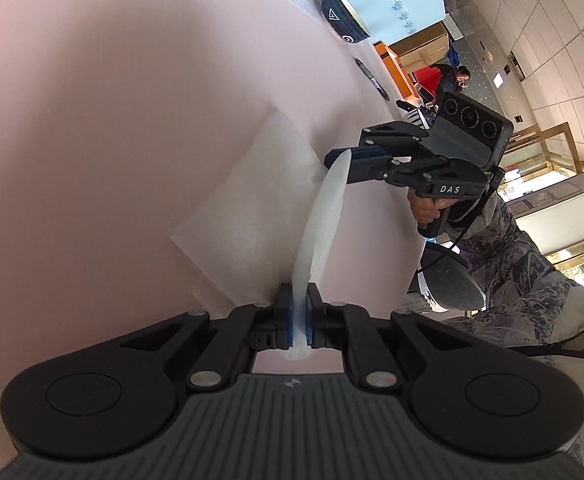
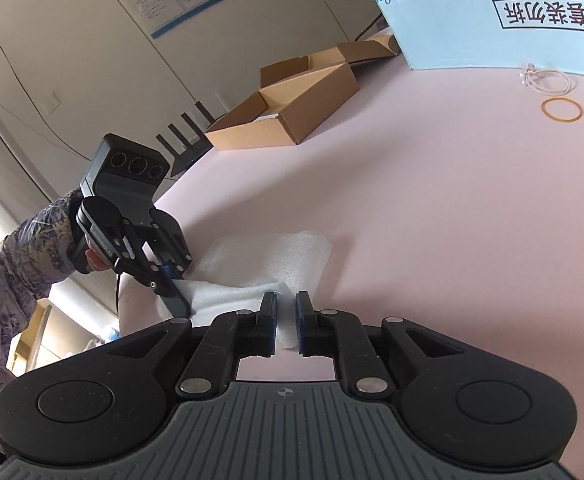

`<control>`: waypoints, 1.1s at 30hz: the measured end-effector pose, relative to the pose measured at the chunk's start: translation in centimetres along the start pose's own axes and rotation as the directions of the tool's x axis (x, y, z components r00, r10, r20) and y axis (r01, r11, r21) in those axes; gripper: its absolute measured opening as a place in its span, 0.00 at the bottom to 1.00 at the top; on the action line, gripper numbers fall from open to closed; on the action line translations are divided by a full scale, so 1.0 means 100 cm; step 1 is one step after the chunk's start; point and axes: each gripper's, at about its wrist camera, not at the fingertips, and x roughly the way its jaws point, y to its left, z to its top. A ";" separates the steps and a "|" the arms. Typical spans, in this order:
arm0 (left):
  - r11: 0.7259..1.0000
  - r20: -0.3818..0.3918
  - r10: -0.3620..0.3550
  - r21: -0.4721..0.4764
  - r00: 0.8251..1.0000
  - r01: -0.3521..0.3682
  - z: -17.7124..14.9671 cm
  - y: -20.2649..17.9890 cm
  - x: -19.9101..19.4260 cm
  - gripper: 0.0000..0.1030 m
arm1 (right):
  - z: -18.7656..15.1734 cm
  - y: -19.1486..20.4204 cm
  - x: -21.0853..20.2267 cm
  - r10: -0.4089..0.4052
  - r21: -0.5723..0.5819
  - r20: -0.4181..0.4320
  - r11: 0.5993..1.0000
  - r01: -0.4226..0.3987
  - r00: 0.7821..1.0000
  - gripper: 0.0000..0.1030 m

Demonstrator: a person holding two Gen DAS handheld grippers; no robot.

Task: Fold shopping bag
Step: 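Fold the lifted edge over the sheet and open both tools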

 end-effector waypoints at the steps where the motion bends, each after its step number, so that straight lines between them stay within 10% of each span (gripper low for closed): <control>1: 1.000 -0.001 -0.001 0.000 1.000 0.001 0.000 0.000 0.000 0.07 | 0.000 0.002 -0.003 -0.016 -0.015 0.021 1.000 0.017 1.000 0.09; 6: 1.000 -0.011 -0.015 -0.009 1.000 0.014 0.003 0.001 0.001 0.07 | 0.001 0.034 -0.029 -0.007 -0.153 0.131 0.988 0.027 0.991 0.06; 11: 0.999 -0.037 -0.030 -0.023 0.999 0.029 0.012 0.002 0.005 0.07 | -0.009 0.063 -0.004 0.076 -0.215 0.016 0.974 -0.071 0.997 0.06; 25: 0.992 0.105 0.130 -0.019 0.986 -0.128 -0.016 -0.029 -0.011 0.09 | -0.019 0.041 0.038 0.015 -0.119 -0.043 0.993 -0.020 0.999 0.00; 29: 0.957 0.254 0.289 -0.090 0.923 -0.275 -0.049 -0.038 -0.042 0.21 | -0.020 0.042 0.037 0.002 -0.119 -0.034 0.993 -0.006 0.999 0.00; 33: 0.919 0.532 0.394 -0.215 0.750 -0.330 -0.099 -0.057 -0.072 0.20 | -0.021 0.045 0.037 -0.012 -0.136 -0.026 0.991 0.009 1.000 0.00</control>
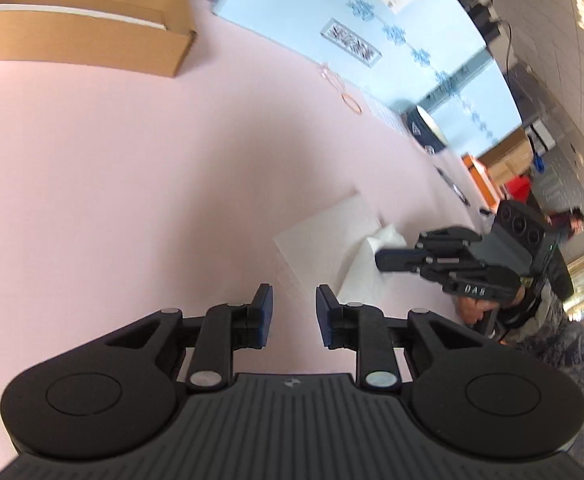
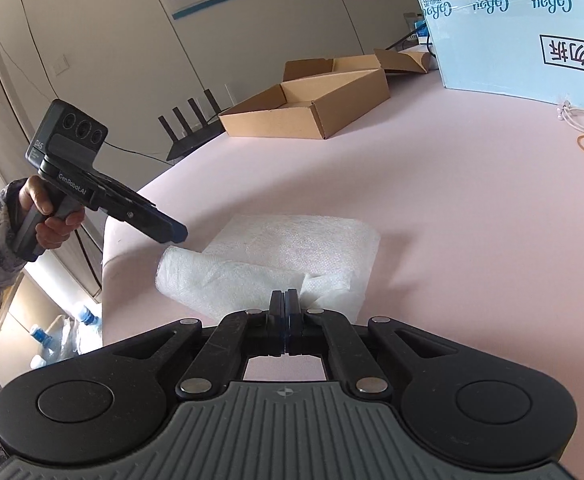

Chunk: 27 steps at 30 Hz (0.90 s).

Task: Fold shopping bag
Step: 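Fold the lifted edge over the sheet and open both tools, then press the folded foam strip flat with the right tool while the left tool holds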

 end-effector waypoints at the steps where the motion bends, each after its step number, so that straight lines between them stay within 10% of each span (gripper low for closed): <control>1: 1.000 0.085 0.018 -0.007 0.996 -0.018 -0.007 -0.005 -0.011 0.20 | 0.000 0.001 0.000 -0.005 -0.005 0.000 1.000 0.005 1.000 0.00; 6: 0.986 0.227 -0.144 0.111 0.963 0.121 -0.049 -0.062 0.002 0.12 | 0.001 0.011 0.001 -0.049 -0.048 0.001 0.998 0.049 0.999 0.00; 15: 0.996 0.227 0.085 -0.004 0.970 -0.086 -0.074 -0.059 0.066 0.00 | 0.001 0.019 0.004 -0.095 -0.091 0.013 0.991 0.096 0.995 0.00; 22: 0.996 0.214 0.075 0.025 0.974 -0.082 -0.074 -0.047 0.070 0.02 | 0.002 0.016 0.003 -0.088 -0.086 0.021 0.992 0.089 0.996 0.00; 27: 0.996 0.163 0.047 0.062 0.986 -0.058 -0.067 -0.040 0.068 0.02 | 0.000 0.039 -0.026 -0.112 -0.300 0.117 0.943 0.143 0.987 0.39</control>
